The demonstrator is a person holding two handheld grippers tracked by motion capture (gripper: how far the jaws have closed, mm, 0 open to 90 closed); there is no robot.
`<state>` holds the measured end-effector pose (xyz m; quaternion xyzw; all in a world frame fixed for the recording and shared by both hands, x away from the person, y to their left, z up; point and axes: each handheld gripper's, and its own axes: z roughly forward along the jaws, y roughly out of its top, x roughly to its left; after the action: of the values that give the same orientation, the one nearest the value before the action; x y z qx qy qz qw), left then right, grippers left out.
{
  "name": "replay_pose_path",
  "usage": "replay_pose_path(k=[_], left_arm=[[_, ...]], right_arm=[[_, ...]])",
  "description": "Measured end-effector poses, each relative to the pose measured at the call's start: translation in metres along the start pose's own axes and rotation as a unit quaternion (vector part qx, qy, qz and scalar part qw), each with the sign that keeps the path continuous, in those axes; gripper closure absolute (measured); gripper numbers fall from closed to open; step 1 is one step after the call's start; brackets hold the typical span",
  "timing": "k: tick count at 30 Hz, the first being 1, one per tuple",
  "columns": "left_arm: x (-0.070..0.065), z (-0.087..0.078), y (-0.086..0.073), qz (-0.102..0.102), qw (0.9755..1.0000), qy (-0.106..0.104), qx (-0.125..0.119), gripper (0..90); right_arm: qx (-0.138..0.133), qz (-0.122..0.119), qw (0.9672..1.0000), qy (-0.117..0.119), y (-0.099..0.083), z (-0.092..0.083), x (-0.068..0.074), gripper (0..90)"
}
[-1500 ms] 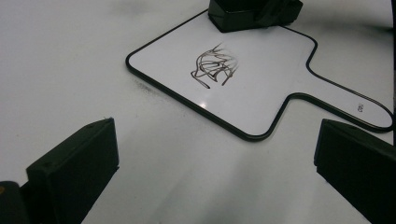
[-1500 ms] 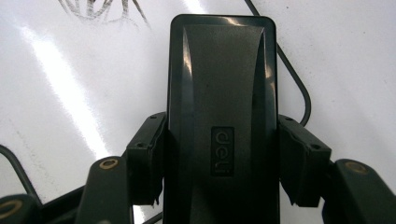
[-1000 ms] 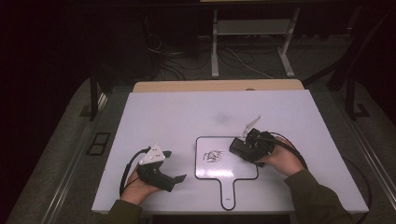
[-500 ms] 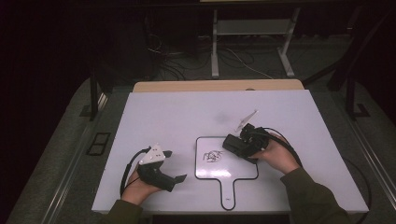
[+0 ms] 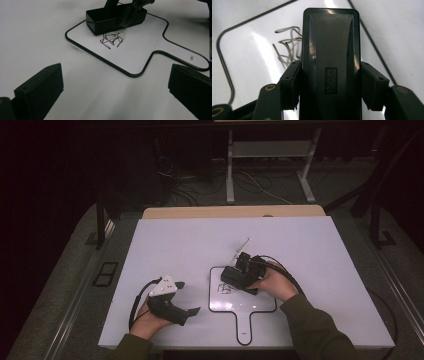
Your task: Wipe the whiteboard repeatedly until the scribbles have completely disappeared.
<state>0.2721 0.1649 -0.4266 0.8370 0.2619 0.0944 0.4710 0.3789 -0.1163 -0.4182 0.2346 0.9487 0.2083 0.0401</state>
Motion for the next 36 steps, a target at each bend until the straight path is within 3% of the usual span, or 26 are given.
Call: replay_pose_path(k=[10, 15, 18, 29, 32, 33, 36], left_arm=[[0.000, 0.000, 0.000, 0.001, 1.0000, -0.001, 0.001, 0.0], [0.000, 0.000, 0.000, 0.002, 1.0000, -0.001, 0.002, 0.0], [-0.001, 0.000, 0.000, -0.001, 1.0000, 0.000, -0.001, 0.0], [-0.001, 0.000, 0.000, 0.000, 1.0000, 0.000, 0.000, 0.0], [-0.001, 0.001, 0.000, -0.001, 1.0000, -0.001, -0.002, 0.0], [-0.001, 0.001, 0.000, -0.001, 1.0000, -0.001, -0.001, 0.0], [-0.001, 0.000, 0.000, 0.001, 1.0000, -0.001, 0.000, 0.0]], right_arm=[[0.004, -0.050, 0.9987, 0.013, 0.018, 0.009, 0.032, 38.7], [0.007, -0.055, 0.9983, 0.017, 0.023, 0.010, 0.040, 38.7], [0.006, -0.054, 0.9985, 0.011, 0.023, 0.010, 0.035, 38.7], [0.009, -0.001, 0.9998, -0.020, 0.008, 0.003, -0.006, 38.7], [0.013, -0.012, 0.9995, -0.028, 0.010, 0.003, 0.002, 38.7], [0.013, -0.011, 0.9997, -0.019, 0.011, 0.004, 0.007, 38.7], [0.013, -0.037, 0.9991, -0.017, 0.015, 0.006, 0.022, 38.7]])
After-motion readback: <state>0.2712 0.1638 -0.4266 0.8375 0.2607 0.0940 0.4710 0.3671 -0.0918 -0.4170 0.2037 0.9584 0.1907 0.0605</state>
